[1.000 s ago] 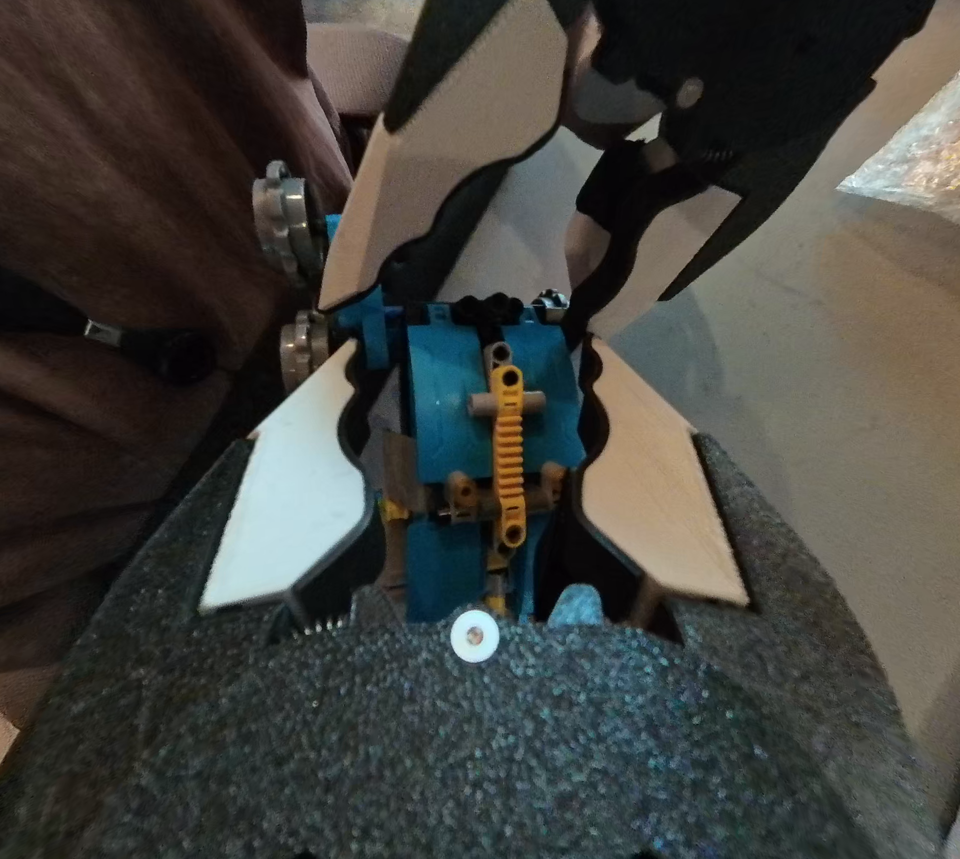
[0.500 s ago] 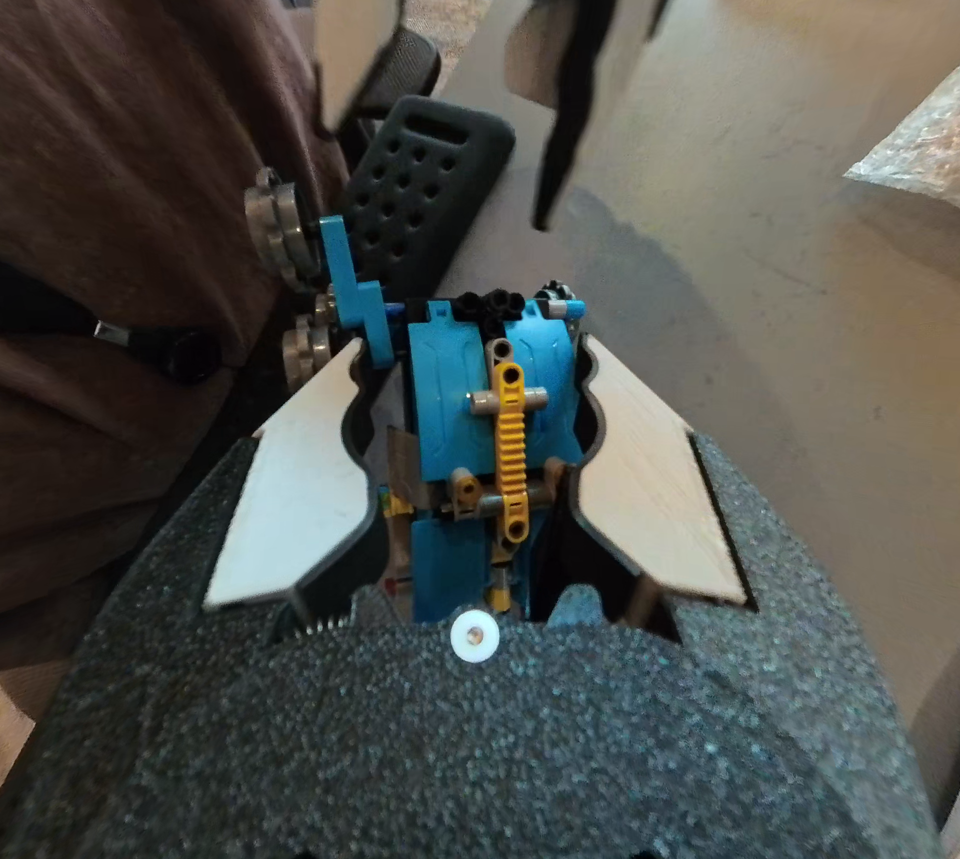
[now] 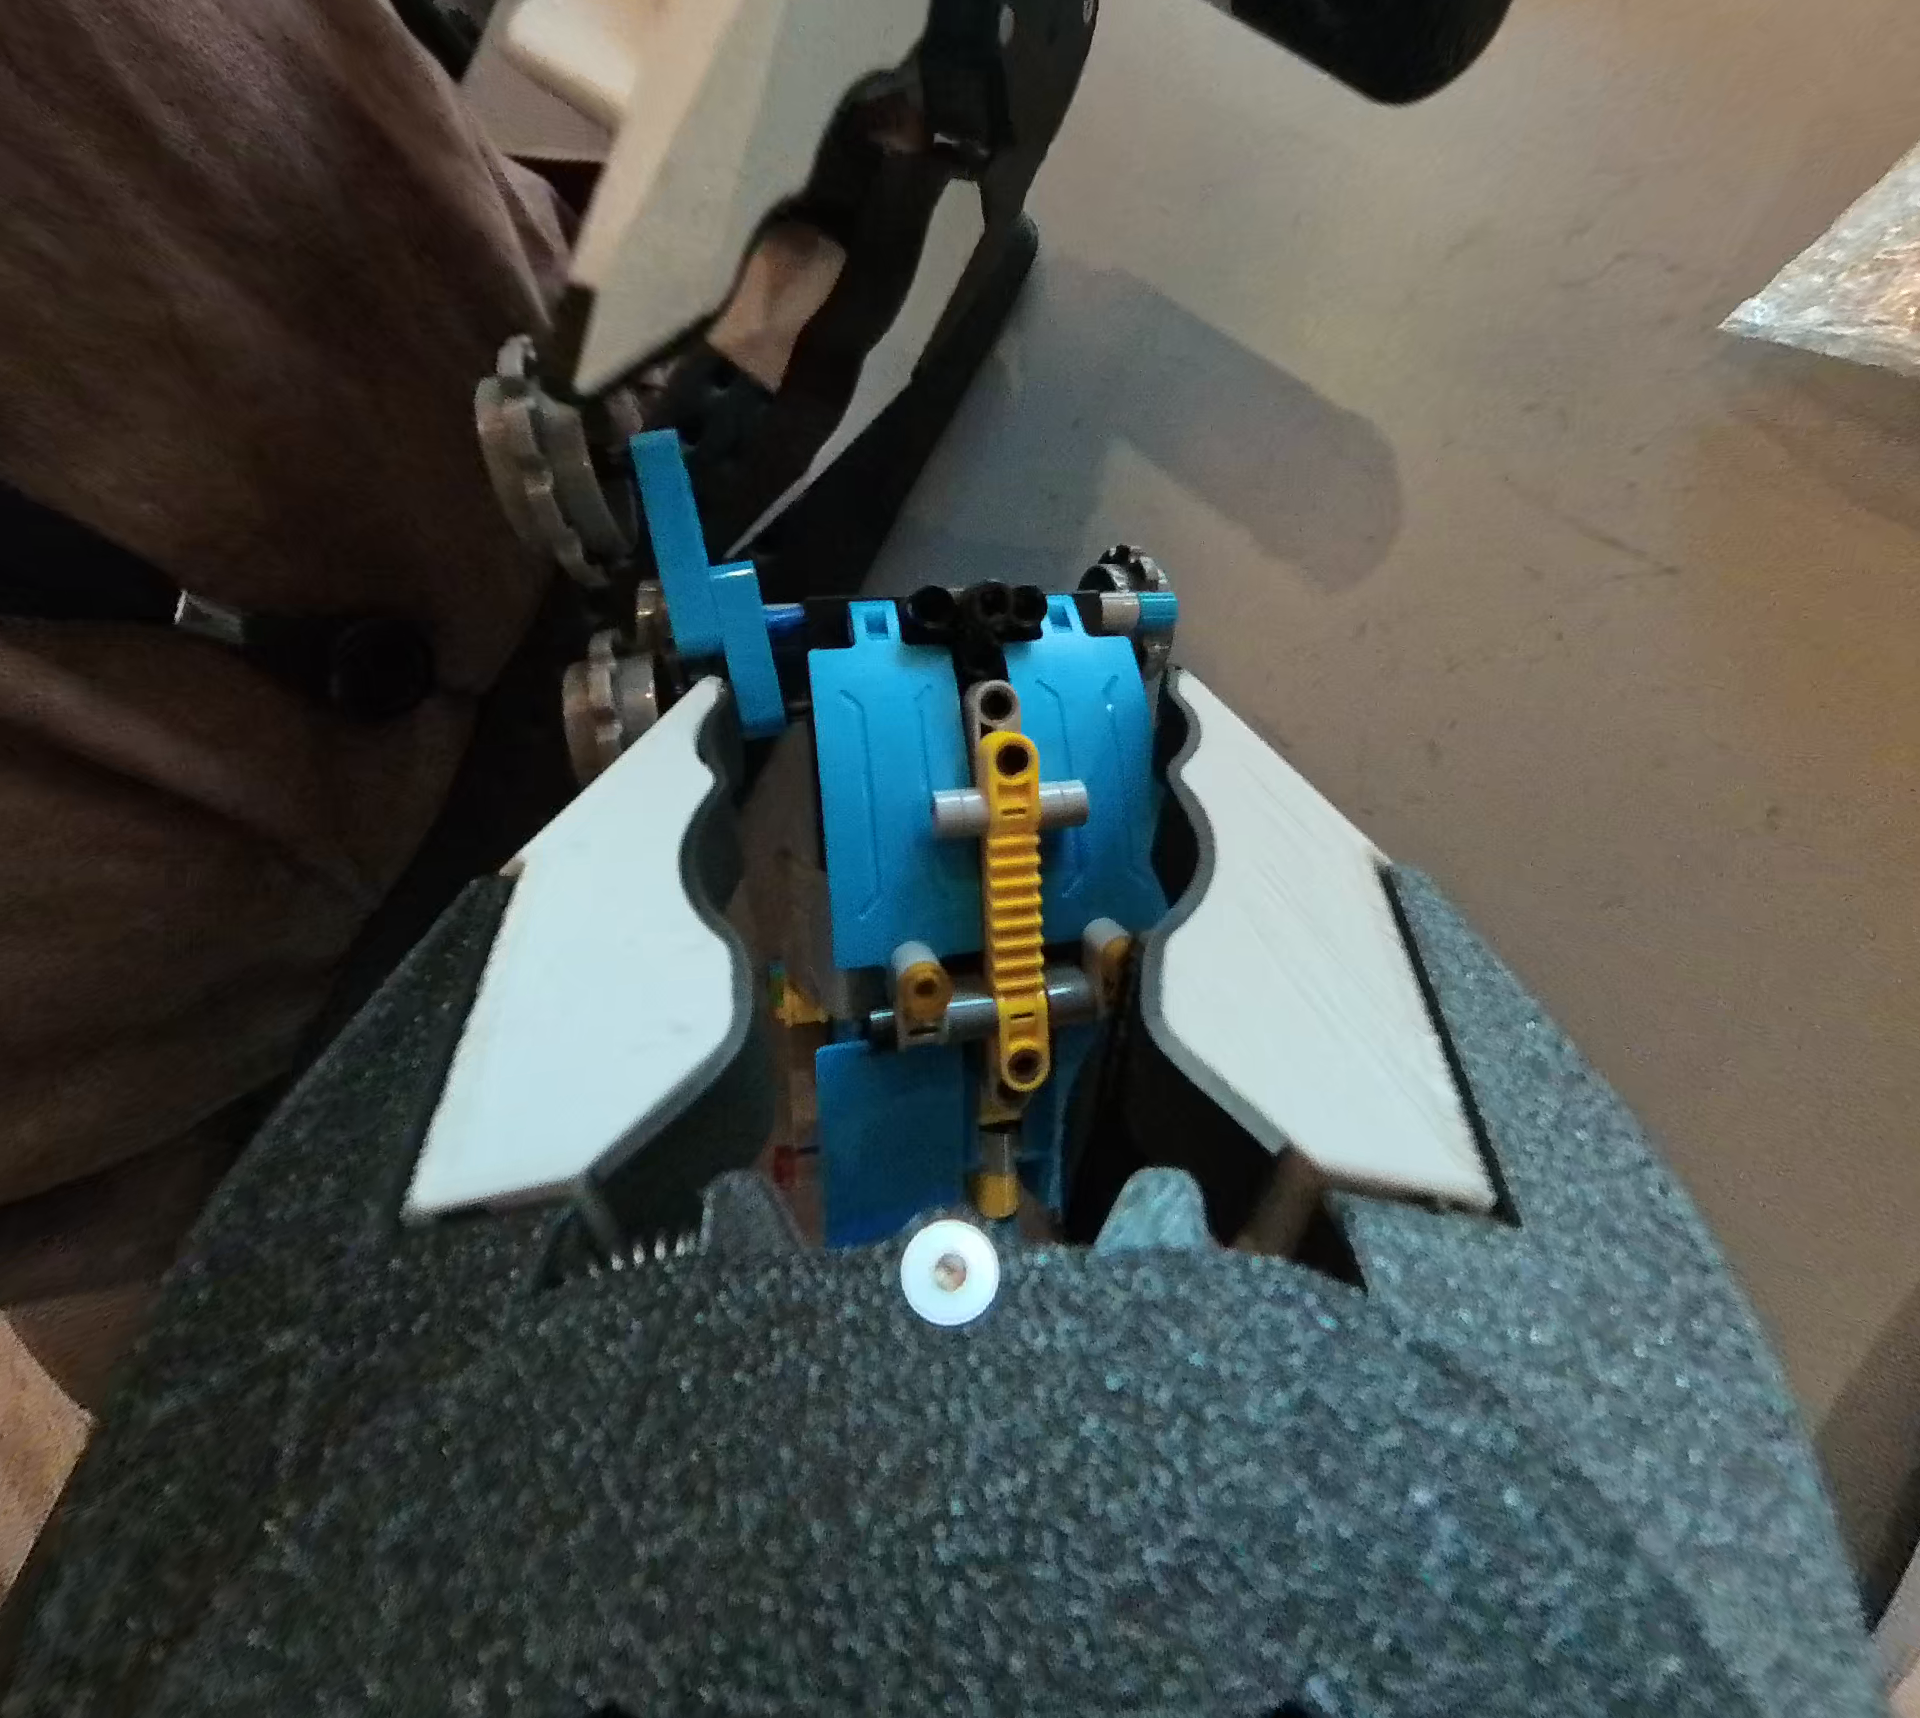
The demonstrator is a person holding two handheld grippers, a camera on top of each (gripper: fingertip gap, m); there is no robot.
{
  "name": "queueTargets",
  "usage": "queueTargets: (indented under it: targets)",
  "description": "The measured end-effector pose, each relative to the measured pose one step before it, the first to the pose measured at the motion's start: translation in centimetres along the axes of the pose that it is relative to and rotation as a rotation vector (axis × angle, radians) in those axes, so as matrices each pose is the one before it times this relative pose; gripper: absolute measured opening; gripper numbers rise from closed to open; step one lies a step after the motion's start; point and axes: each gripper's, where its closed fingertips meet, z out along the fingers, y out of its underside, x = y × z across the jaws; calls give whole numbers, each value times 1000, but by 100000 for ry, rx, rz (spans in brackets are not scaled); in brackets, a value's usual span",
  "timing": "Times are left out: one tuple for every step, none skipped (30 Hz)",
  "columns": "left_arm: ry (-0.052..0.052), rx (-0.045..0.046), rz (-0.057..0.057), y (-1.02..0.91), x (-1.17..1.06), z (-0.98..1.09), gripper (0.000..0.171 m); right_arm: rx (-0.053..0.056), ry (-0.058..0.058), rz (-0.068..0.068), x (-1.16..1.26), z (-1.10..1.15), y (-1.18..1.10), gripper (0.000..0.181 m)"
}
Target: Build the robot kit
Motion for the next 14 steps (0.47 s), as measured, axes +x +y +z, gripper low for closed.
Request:
queueTargets:
  targets:
    - [510, 445, -1213, -193, -110, -36, 27, 2, 32, -23, 6, 0, 0, 80]
    - [-768, -455, -363, -37, -235, 11, 18, 110, -12, 180, 22, 13, -9, 80]
    - [167, -943, -191, 63, -32, 61, 16, 237, -172, 236, 16, -7, -7, 80]
    - [1252, -599, -682, 22, 219, 50, 14, 118, -264, 116, -20, 20, 35, 80]
    - [36, -475, -199, -13, 87, 15, 12, 359, -17, 259, 24, -14, -3, 80]
    - [-915, -604, 458, -4, -14, -17, 11, 206, -142, 253, 8, 4, 19, 80]
    - [-765, -379, 210, -38, 19, -33, 9, 249, -108, 153, 7, -6, -13, 80]
    - [-643, -306, -43, -33, 17, -13, 9, 217, -176, 143, 28, -16, -16, 80]
    - [-587, -399, -225, 0, -18, -14, 8, 39, -551, 119, 2, -8, -10, 80]
    - [-179, -125, -800, -5, -17, -1, 9, 266, -1317, 280, -105, -43, -60, 80]
    - [235, -78, -1294, 34, -26, 9, 9, 164, -2190, 852, -176, -87, -64, 82]
    - [313, -424, -1277, 84, -74, 19, 8, 156, -2619, 1286, -166, -104, -40, 83]
    - [576, -321, -1398, 85, -76, 34, 8, 249, -3609, 1561, -279, -124, -29, 83]
    - [965, -109, -1787, 48, -42, 18, 8, 140, -3551, 2071, -224, -141, -52, 84]
